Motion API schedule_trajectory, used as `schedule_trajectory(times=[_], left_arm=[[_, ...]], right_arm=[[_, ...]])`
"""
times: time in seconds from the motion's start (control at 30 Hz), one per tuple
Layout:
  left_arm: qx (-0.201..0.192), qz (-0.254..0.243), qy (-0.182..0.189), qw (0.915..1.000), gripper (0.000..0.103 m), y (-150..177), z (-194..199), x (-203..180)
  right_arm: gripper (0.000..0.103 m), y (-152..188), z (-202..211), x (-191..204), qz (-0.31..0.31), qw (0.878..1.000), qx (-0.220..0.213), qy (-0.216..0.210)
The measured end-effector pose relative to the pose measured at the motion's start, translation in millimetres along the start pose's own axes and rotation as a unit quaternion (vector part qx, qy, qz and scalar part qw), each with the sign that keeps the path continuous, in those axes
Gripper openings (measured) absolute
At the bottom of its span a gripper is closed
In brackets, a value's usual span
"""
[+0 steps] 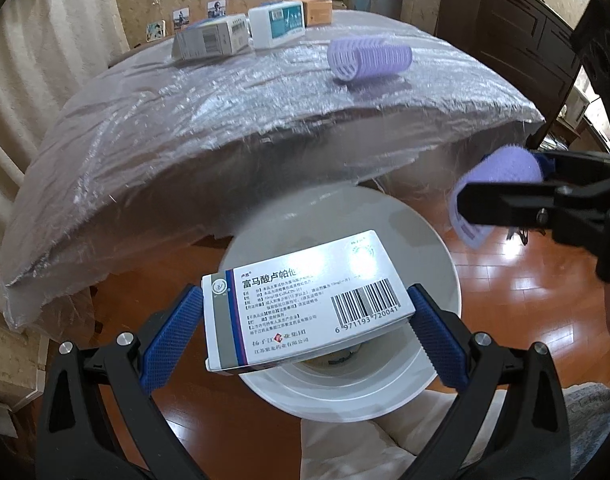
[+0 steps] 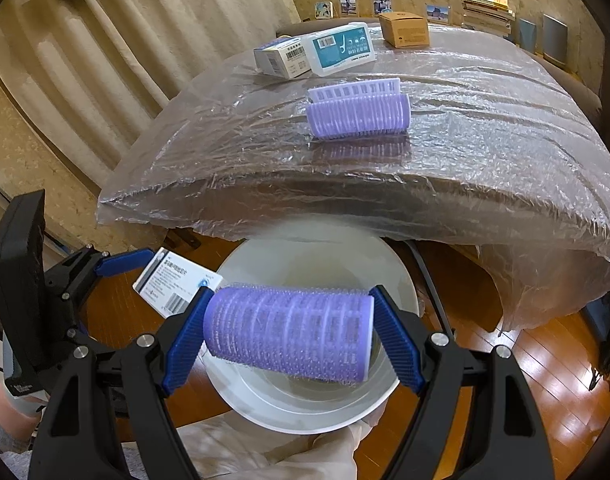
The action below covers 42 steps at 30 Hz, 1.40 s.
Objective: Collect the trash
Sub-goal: 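Open the right tool to drop the hair roller into the bucket while the left tool holds the box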
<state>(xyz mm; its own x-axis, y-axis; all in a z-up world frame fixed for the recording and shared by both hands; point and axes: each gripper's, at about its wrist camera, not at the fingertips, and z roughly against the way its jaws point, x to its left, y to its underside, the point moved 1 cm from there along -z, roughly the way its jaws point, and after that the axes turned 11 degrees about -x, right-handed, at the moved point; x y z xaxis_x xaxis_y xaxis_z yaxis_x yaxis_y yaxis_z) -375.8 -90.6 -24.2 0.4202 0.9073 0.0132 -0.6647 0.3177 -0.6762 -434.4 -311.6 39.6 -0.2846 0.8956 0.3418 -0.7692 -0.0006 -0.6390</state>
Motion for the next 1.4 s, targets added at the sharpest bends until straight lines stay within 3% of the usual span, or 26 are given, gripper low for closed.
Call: schedule_trajectory(times=[1.27,1.37,1.4], left_arm=[[0.045,-0.008,0.023,0.9987,0.101,20.0,-50.0,2.9],[0.036,-0.007,0.041,0.9985,0.101,19.4,-48.5,4.3],[0.029,-0.007,0.041,0.9987,0.101,18.2,-47.1,4.8]], right_arm=[[0.078,1.6,-44.0,4.4,-0.006,0.999,0.031,0.002],[0.078,2.2,-47.8,3.0,-0.009,1.0,0.028,0.005],[0.083,1.8,-48.7,2.3,-0.011,1.0,0.026,0.005]])
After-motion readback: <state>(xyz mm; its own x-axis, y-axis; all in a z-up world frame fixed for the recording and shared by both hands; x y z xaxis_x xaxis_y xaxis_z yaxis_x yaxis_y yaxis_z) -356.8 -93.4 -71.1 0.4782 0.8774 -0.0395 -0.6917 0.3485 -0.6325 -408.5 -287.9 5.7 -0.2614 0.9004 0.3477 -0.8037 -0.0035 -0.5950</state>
